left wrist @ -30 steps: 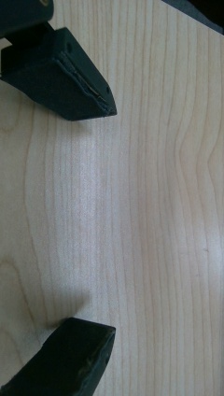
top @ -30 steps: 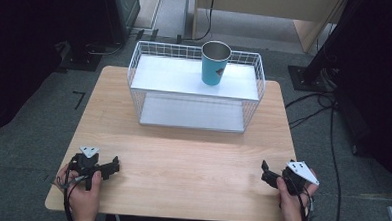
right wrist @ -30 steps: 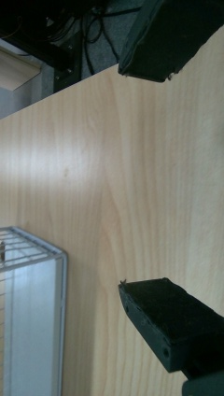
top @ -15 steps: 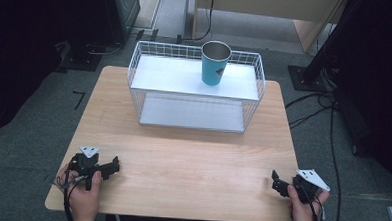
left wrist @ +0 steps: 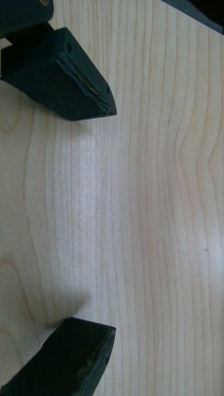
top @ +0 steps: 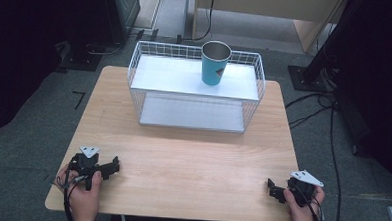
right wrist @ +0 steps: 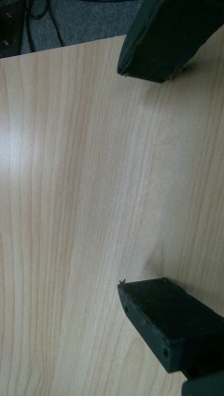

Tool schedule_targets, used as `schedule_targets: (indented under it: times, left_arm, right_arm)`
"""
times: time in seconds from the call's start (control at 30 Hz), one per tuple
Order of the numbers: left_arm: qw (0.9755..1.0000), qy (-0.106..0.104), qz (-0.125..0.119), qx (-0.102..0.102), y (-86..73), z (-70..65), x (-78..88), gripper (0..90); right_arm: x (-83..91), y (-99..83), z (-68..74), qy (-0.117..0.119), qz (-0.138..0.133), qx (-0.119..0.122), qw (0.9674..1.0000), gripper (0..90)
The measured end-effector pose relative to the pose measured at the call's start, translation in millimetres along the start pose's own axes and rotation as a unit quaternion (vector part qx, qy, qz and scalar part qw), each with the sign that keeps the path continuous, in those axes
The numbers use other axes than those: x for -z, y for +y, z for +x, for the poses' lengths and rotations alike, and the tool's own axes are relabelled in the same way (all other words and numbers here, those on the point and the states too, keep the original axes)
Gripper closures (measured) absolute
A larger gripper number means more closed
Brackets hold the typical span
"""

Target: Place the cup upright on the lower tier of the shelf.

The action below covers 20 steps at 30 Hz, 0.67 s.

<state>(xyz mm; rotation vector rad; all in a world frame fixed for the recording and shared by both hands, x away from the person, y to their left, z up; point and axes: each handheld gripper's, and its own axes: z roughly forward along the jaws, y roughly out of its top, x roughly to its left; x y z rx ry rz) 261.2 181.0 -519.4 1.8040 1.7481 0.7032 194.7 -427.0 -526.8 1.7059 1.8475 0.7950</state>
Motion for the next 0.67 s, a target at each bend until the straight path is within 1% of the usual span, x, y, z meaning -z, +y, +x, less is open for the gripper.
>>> schedule_targets:
  times: [0.67]
  left_arm:
    - [1.0000,0.001,0.001,0.000,0.5,0.0,-0.2,0.0]
  right_arm:
    - [1.1,-1.1,1.2,-0.001,0.000,0.000,1.0000,0.0]
